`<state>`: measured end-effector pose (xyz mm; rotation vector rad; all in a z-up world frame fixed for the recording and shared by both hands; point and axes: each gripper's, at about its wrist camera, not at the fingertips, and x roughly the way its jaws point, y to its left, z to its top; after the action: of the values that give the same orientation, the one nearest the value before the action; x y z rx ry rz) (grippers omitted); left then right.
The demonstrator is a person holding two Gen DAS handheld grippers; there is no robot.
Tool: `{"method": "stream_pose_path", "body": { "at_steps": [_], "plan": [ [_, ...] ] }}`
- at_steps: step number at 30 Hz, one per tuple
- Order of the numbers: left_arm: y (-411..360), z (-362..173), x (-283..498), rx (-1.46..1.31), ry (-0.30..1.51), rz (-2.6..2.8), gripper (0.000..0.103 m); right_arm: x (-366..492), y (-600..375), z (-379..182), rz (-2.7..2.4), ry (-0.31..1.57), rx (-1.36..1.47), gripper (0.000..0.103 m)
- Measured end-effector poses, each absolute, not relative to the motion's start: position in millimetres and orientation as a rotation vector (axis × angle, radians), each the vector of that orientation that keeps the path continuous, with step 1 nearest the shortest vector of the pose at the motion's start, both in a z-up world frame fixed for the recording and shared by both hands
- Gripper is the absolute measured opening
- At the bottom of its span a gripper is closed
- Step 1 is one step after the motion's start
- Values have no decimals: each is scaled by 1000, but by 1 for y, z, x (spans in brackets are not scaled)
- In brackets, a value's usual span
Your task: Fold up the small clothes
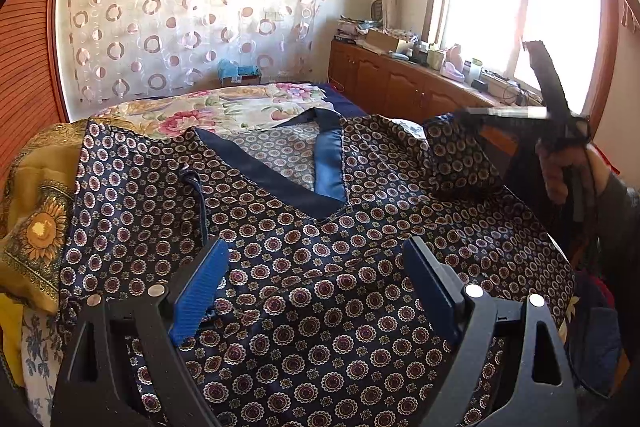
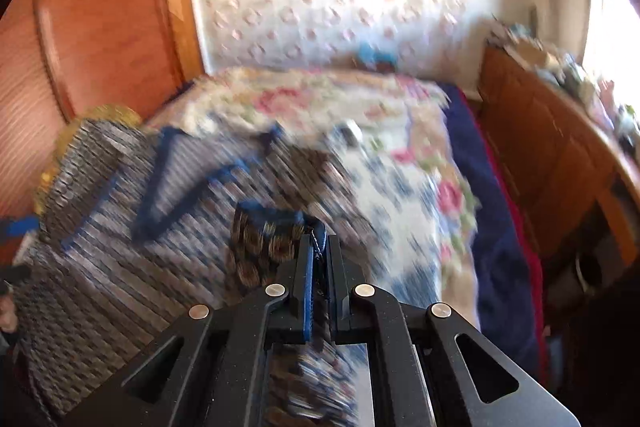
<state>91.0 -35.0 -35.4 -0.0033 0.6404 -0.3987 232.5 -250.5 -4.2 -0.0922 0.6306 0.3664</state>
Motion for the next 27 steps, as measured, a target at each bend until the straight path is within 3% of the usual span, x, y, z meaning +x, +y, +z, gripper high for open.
{"method": "stream_pose_path", "body": {
  "at_steps": [8,9,11,12,13,27],
  "plan": [
    [-25,-40,91,-26,649,-387,90,245,-164,25,515,563,-184,6],
    [-24,-41,91,-27,650,-386,90,247,-157,24,528,564,-183,10],
    [-22,-43,91,-32,652,-386,90,248,-152,21,547,568,-178,27],
    [-21,-43,90,-34,653,-386,90,248,-151,18,563,570,-170,41],
    [-21,-44,90,-36,653,-386,90,246,-152,17,574,571,-162,47],
    [-21,-48,91,-46,654,-381,90,264,-206,-40,391,734,-146,47]
  ]
}}
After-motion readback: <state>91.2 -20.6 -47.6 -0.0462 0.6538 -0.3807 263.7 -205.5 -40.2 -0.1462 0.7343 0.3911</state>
